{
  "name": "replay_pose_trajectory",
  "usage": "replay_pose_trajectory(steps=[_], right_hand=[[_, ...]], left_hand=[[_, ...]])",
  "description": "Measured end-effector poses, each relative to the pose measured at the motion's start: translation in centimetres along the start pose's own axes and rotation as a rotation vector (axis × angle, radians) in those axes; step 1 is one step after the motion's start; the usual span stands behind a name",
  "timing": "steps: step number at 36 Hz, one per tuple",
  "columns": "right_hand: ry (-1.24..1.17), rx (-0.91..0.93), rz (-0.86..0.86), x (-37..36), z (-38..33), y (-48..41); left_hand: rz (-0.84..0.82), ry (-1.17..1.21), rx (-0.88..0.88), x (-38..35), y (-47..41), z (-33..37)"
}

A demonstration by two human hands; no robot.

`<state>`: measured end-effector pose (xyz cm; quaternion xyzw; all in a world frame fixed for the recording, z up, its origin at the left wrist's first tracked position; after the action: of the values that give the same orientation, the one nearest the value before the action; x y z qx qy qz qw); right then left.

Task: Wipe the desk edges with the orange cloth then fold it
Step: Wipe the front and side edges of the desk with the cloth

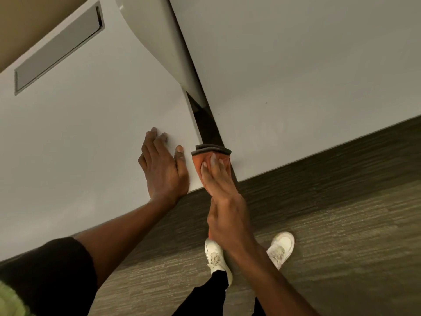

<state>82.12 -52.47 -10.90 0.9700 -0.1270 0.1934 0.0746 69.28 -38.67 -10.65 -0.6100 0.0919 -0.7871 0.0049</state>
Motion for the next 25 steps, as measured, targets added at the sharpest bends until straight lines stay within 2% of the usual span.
replay_pose_trajectory(steps=[4, 10, 14, 20, 25], right_hand=[[0.191, 0.099, -0.034, -0.6, -0.8, -3.4], [0.278, 0.188, -0.126, -0.9, -2.3, -12.4], [0.312, 0.187, -0.123, -1.0, -3.5, -16.1], [0.145, 0.094, -0.058, -0.1, -2.6, -11.3], [0.294, 0.108, -0.016, -0.1, -2.2, -2.1]], left_hand=[[-0.013, -0.005, 0.007, 0.2, 0.1, 0.0], [-0.003, -0.007, -0.007, 0.1, 0.0, 0.3], [0.006, -0.009, -0.005, 0.4, 0.1, 0.3], [0.007, -0.003, 0.001, 0.6, 0.2, 0.5], [-0.009, 0.014, -0.004, 0.6, 0.0, 0.5]])
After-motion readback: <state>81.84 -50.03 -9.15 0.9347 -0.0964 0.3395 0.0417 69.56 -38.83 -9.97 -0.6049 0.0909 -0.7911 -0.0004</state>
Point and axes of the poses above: each hand's wrist, its own y-axis away from the middle knuckle, its own x-axis out of the back of the hand, z = x × y, the point moved 8 cm from there along -y, towards the middle knuckle, and after that the axes turned 5 degrees about z, right-handed, at the moved point
